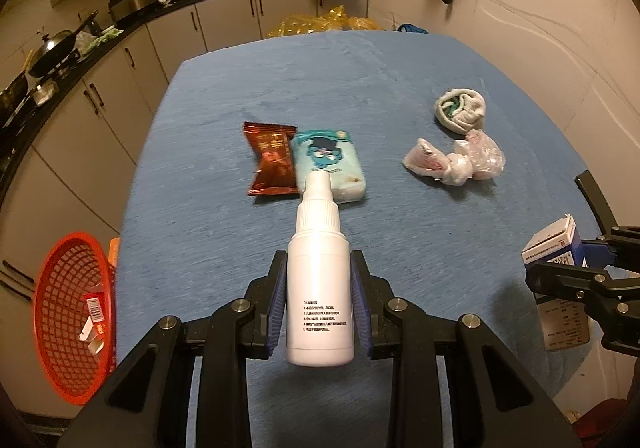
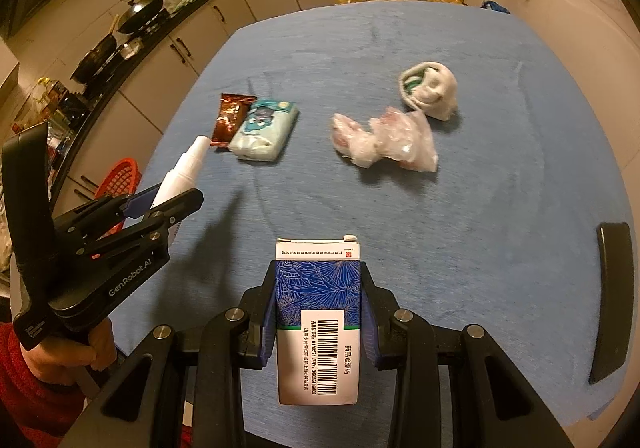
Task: Collect trash
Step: 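Carry the spray bottle and medicine box over the red basket with both tools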
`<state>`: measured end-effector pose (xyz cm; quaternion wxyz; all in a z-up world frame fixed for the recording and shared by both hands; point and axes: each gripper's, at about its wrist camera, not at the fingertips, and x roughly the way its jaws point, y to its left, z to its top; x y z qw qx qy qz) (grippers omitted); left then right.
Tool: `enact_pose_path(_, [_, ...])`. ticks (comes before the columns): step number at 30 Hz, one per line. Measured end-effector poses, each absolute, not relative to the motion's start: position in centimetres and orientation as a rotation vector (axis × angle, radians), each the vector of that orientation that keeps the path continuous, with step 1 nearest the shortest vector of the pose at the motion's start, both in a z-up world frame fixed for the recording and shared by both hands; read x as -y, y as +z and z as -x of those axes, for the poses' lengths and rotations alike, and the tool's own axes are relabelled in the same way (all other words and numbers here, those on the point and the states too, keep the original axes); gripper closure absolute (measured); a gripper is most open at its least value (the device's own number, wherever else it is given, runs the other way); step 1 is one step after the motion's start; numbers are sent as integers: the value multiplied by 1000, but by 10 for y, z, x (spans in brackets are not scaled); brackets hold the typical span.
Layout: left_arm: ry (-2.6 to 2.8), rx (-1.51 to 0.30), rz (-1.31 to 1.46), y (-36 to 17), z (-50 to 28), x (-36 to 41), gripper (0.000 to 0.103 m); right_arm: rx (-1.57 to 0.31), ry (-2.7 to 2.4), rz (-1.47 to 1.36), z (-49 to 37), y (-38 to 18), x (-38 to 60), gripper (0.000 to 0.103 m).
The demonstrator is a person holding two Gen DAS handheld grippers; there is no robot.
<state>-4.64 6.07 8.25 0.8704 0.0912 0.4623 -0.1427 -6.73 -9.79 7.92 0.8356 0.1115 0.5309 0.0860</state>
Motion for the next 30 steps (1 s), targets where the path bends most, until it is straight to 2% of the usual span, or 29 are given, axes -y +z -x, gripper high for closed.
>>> enact_pose_path(30, [-215, -925, -182, 103, 55, -103, 74, -1099, 261, -202, 51, 86, 52, 65])
